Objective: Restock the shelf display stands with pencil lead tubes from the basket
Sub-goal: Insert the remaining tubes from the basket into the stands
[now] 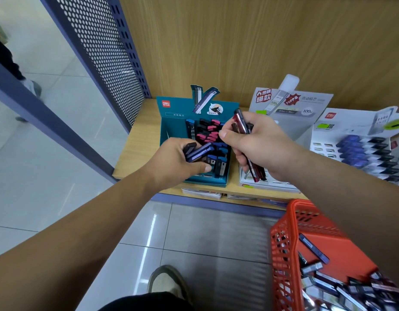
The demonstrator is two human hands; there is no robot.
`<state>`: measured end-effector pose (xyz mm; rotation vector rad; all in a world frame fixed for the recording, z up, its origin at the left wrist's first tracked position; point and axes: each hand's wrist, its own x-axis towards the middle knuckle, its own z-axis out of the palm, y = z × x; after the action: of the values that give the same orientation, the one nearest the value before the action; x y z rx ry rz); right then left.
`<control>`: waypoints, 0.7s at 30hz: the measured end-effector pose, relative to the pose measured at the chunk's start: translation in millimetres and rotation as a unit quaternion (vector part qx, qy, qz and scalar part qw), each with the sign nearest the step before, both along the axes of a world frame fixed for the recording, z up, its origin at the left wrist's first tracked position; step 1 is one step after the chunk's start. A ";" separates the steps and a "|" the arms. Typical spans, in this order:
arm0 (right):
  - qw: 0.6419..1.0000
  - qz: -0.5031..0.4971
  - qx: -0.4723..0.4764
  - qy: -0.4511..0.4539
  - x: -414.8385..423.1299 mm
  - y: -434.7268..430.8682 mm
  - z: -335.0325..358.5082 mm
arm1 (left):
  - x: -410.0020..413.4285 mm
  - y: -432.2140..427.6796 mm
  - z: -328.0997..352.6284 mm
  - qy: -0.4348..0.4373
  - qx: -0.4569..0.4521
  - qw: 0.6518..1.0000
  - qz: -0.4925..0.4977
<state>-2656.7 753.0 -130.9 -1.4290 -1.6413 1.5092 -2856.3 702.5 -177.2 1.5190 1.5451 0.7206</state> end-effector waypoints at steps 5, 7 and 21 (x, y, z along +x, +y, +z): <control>0.999 0.041 -0.016 0.009 -1.9 -2.3 7.8 | -2.4 -13.1 16.8 -0.068 -0.002 0.995 0.067; 0.997 0.073 -0.020 0.014 -4.9 -6.5 12.8 | 0.7 -22.1 27.3 -0.121 -0.039 0.989 0.070; 0.995 0.077 -0.033 0.058 -4.1 -14.4 23.8 | 2.9 -41.7 40.0 -0.287 -0.122 0.948 0.067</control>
<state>-2660.8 738.6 -107.2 -1.2454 -1.6776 1.7134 -2853.4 660.8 -137.2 0.9147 1.2373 0.9140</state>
